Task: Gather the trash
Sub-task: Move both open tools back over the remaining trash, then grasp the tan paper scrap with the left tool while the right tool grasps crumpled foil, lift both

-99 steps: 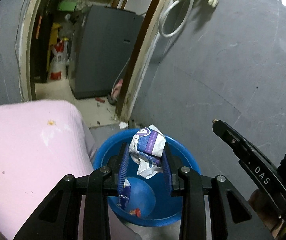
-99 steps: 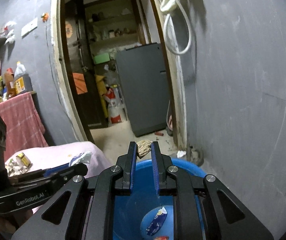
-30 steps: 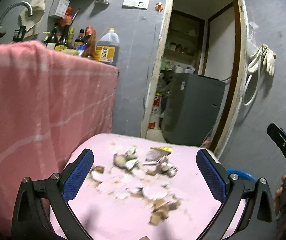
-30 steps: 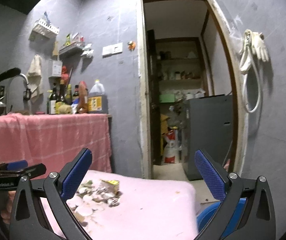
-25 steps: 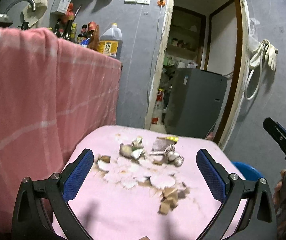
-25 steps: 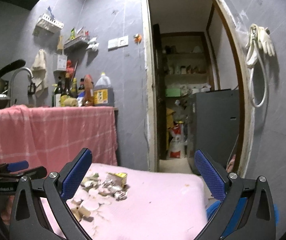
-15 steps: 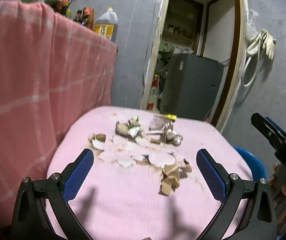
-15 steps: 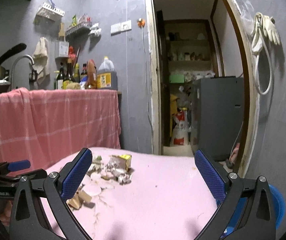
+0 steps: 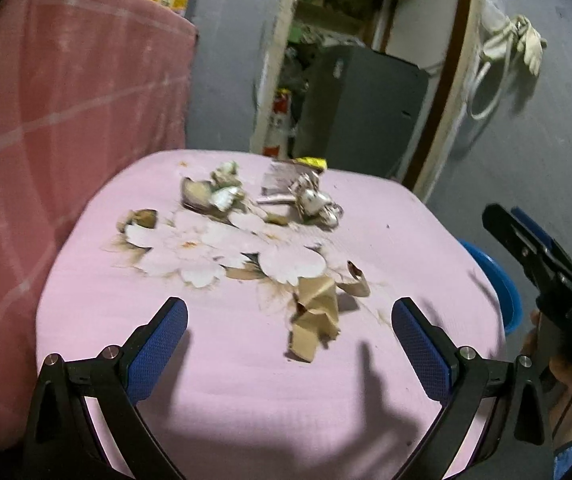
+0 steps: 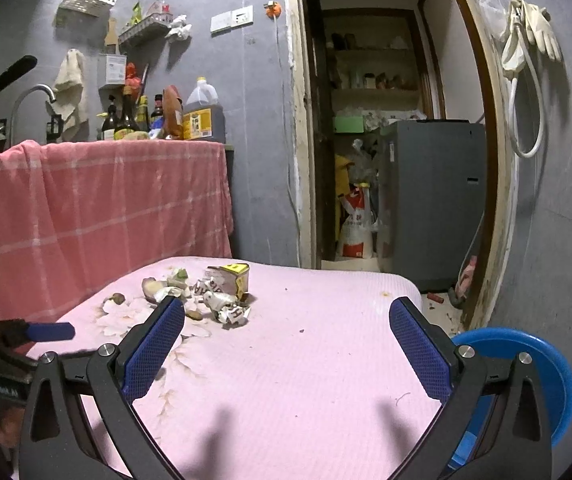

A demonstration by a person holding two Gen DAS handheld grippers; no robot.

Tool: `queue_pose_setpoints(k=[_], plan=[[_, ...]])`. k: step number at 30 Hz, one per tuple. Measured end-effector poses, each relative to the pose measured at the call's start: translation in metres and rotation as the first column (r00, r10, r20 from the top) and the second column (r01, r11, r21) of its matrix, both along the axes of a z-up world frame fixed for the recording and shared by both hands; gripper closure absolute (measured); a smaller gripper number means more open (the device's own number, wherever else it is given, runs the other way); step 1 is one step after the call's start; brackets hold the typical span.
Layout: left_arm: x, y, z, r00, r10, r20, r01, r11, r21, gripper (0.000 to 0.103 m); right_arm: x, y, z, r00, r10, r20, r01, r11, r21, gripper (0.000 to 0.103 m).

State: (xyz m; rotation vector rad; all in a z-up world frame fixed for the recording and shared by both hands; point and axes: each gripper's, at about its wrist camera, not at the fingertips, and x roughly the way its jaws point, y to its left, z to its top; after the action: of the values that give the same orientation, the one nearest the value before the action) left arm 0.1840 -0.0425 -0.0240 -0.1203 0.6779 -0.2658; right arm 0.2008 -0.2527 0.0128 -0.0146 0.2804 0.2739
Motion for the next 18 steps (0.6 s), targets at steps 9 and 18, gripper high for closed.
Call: queue_pose_setpoints(k=[9,18], plan=[[0.018,-0.008,-0.014,0.994,-0.069,-0.090,0.069,0.998,-0.003,0.054,0.023,-0.004,-0.007,0.996,0.027,-0.088,-0.026,1.000,0.004,0.000],[0.028,0.001,-0.011,0.993,-0.069,-0.099,0.068,0.998,-0.013,0.081,0.064,0.007,-0.019,0.965,0.118,-0.234,-0.116,0.993,0.025,0.000]])
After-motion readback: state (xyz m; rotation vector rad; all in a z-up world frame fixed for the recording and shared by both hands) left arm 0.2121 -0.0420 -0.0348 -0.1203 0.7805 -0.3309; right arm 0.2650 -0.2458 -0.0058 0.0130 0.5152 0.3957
